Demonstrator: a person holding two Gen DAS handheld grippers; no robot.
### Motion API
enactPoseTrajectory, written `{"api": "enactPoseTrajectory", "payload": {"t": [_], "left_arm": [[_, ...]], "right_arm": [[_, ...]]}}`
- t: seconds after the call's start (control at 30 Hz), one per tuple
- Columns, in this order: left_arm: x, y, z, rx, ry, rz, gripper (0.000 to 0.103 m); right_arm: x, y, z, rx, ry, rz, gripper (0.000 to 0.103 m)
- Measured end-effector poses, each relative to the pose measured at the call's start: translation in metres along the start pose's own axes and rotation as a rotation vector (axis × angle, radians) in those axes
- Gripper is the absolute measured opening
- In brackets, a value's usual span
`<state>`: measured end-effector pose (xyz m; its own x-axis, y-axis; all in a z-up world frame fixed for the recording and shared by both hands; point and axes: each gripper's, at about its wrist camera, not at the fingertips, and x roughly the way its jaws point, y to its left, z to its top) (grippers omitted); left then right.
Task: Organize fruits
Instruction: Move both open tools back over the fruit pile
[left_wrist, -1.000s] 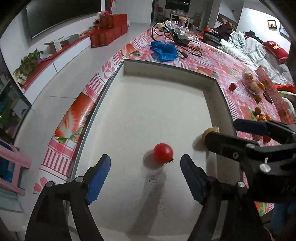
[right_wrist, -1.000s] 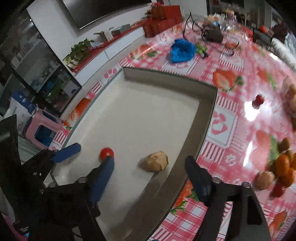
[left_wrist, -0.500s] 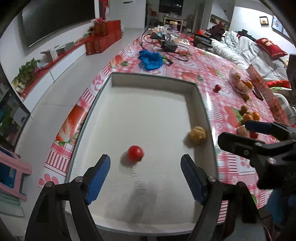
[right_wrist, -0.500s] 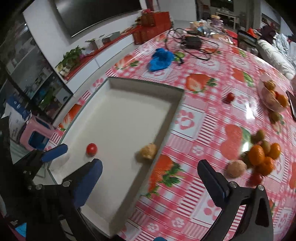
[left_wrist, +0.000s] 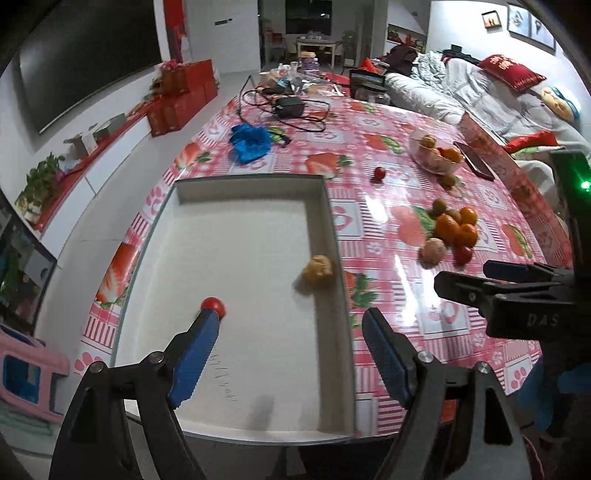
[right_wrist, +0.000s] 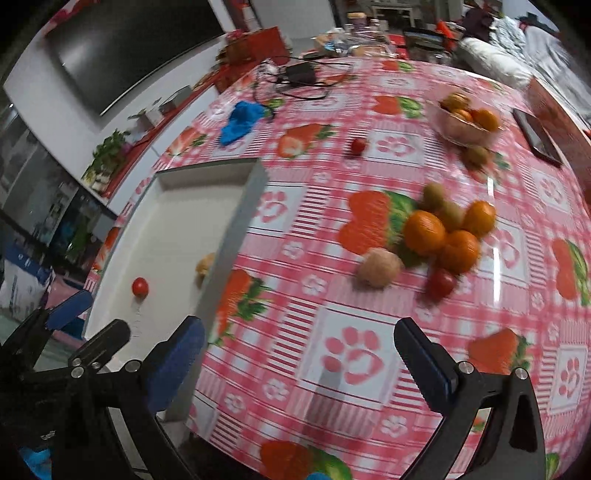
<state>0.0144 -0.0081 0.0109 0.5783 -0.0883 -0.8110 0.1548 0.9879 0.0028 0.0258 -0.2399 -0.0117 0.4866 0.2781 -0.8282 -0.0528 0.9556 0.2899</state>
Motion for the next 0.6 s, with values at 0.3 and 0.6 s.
{"api": "enactPoseTrajectory", "payload": {"t": [0.3, 0.6], "left_arm": [[-0.001, -0.032, 0.013, 0.006, 0.009, -0.018, 0.083], [-0.006, -0.056, 0.050, 0.034, -0.012, -0.027, 0.083]], "right_arm": [[-0.018, -0.057, -0.014, 0.088, -0.011, -0.040, 0.103], [-0.019, -0.127, -0.029, 0.198, 0.004, -0.149, 0.103]]}}
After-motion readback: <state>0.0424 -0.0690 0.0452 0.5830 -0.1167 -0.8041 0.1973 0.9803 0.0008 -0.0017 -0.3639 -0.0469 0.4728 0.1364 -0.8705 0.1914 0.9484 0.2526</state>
